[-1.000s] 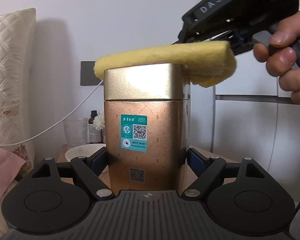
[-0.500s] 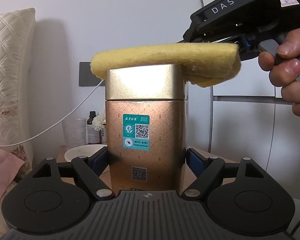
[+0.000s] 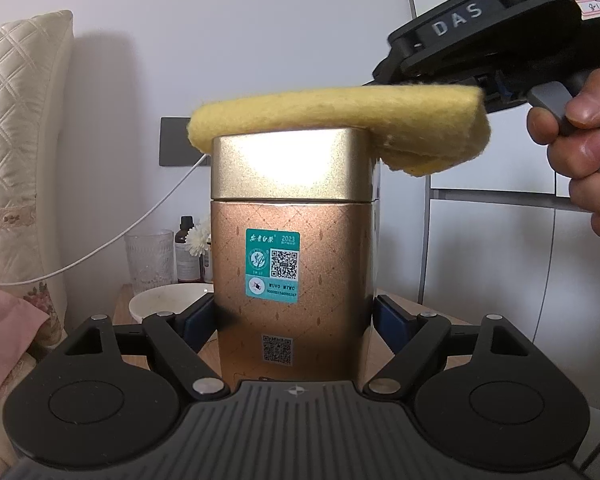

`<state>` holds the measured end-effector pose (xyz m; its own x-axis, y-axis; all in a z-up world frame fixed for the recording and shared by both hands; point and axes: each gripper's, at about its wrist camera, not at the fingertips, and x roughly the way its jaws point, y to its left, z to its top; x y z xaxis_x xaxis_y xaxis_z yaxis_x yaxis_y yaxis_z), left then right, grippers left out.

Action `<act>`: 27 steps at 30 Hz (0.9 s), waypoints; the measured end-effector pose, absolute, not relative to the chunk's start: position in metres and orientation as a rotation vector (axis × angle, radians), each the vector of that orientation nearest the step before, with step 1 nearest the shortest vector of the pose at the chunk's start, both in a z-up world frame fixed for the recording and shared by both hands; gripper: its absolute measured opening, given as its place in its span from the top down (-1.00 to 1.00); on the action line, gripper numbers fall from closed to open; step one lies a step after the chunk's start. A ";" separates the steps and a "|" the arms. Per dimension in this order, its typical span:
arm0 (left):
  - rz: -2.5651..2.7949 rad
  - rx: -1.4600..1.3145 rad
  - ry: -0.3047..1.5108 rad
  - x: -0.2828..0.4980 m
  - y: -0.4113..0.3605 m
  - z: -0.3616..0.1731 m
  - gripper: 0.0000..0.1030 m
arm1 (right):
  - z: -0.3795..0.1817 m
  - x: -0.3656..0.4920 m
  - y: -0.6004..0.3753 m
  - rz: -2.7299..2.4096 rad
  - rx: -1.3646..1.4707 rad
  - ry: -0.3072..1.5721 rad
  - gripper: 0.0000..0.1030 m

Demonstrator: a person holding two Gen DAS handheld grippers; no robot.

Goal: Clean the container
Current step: 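Wipe the cloth back and forth across the lid with the right gripper while the left gripper holds the tin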

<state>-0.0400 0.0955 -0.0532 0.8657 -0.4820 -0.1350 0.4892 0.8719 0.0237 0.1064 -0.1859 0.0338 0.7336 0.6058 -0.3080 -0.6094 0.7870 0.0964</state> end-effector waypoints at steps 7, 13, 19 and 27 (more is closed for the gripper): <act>-0.480 0.053 0.133 -0.045 0.073 -0.059 -0.65 | 0.030 0.107 -0.182 0.642 -0.039 0.309 0.72; -0.472 0.052 0.133 -0.039 0.050 -0.067 -0.66 | 0.027 0.108 -0.185 0.661 -0.024 0.300 0.72; -0.467 0.054 0.137 -0.013 0.038 -0.081 -0.66 | 0.025 0.108 -0.187 0.664 0.000 0.289 0.72; -0.464 0.058 0.144 -0.018 0.042 -0.077 -0.66 | 0.024 0.107 -0.188 0.663 0.015 0.285 0.72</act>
